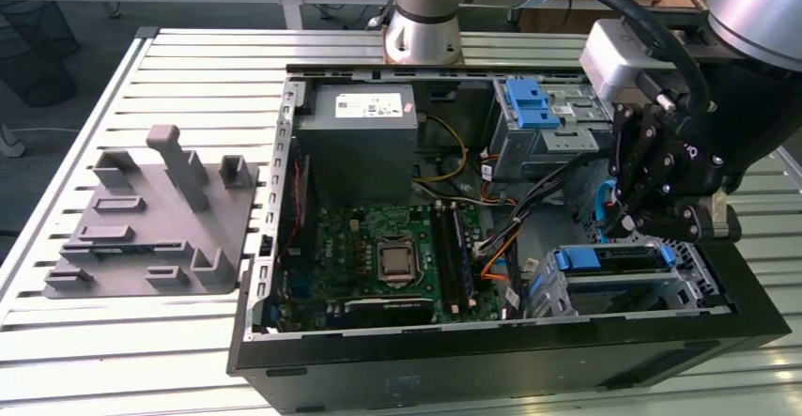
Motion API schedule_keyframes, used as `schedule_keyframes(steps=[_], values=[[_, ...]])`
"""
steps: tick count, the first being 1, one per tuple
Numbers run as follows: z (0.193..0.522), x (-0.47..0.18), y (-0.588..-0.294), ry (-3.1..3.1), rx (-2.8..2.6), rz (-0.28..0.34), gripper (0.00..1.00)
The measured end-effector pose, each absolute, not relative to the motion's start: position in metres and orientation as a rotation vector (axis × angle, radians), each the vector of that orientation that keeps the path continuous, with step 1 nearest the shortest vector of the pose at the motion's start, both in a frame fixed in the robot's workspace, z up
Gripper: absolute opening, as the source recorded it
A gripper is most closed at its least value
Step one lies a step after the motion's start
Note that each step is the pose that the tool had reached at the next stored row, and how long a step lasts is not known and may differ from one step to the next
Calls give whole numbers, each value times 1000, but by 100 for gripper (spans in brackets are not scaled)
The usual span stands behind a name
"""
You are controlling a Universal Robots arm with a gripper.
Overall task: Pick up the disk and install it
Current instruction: 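Insert the first disk wire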
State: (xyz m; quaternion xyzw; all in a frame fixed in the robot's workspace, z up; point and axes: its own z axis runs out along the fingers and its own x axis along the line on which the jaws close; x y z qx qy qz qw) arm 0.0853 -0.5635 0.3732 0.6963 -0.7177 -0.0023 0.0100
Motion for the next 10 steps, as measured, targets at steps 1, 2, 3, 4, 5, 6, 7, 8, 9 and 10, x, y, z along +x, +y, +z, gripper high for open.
schedule_keyframes(steps=[1, 2, 3, 4, 5, 6, 7, 8, 9, 10], values=[[373, 88, -563, -2240, 2174, -7, 11], [373, 90, -563, -2240, 2174, -7, 11], [373, 93, -563, -2240, 2174, -7, 11], [373, 96, -563, -2240, 2174, -7, 11], [372, 99, -562, -2240, 2174, -7, 11], [372, 102, -561, -2240, 2174, -7, 11], [372, 105, -560, -2240, 2174, -7, 11], [372, 107, -558, -2240, 2174, -7, 11], [371, 109, -556, -2240, 2173, -7, 11], [371, 110, -554, -2240, 2173, -6, 11]])
